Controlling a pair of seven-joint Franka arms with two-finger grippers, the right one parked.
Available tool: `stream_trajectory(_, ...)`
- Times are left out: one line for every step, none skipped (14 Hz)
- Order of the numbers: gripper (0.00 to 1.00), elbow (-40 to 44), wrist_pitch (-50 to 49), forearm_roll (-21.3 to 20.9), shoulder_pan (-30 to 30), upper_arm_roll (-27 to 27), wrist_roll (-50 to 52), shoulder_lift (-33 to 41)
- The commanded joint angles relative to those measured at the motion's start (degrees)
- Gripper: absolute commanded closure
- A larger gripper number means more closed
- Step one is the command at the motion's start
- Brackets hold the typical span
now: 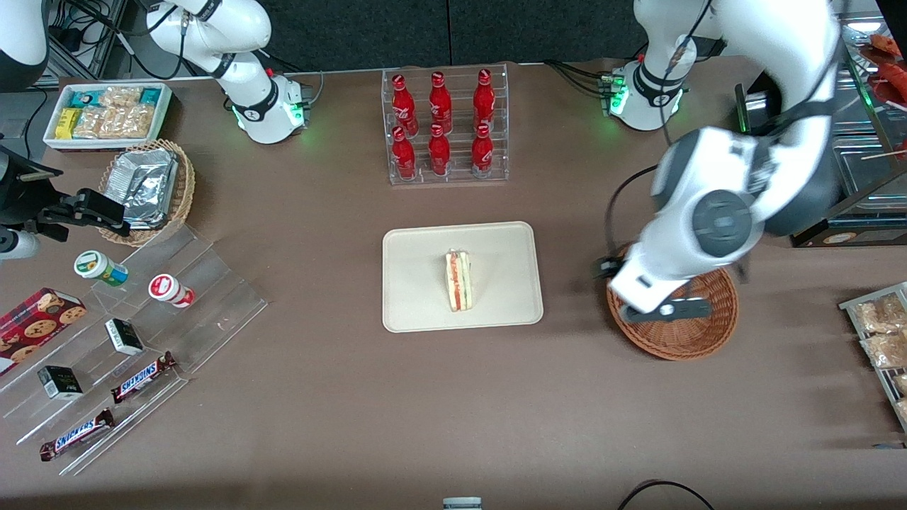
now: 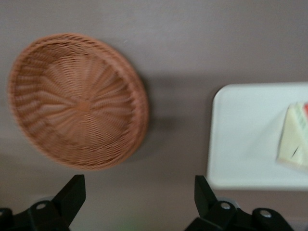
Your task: Place sandwich from basket to tray
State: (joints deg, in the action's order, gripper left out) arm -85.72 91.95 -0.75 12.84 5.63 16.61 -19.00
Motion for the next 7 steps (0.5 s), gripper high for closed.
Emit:
stream_trajectory(0.0, -2.87, -5.1, 1.02, -4.13, 0.61, -11.49, 6.16)
stream_trajectory(0.0, -2.96, -5.9, 1.02, -5.19, 0.61, -12.64, 7.56)
stream_trajectory(0.0, -3.13, -6.77, 1.02, -5.72, 0.53, -12.83, 9.06)
stream_trajectory(0.0, -3.31, -8.26, 0.93, -6.33, 0.53, -12.83, 10.72)
stream_trajectory(0.0, -3.4, -10.19, 0.93, -7.04, 0.53, -12.83, 12.39)
stream_trajectory(0.0, -3.57, -12.12, 0.93, -7.91, 0.53, -12.92, 14.24)
stream_trajectory(0.0, -3.57, -13.45, 0.93, -8.97, 0.53, -12.92, 15.74)
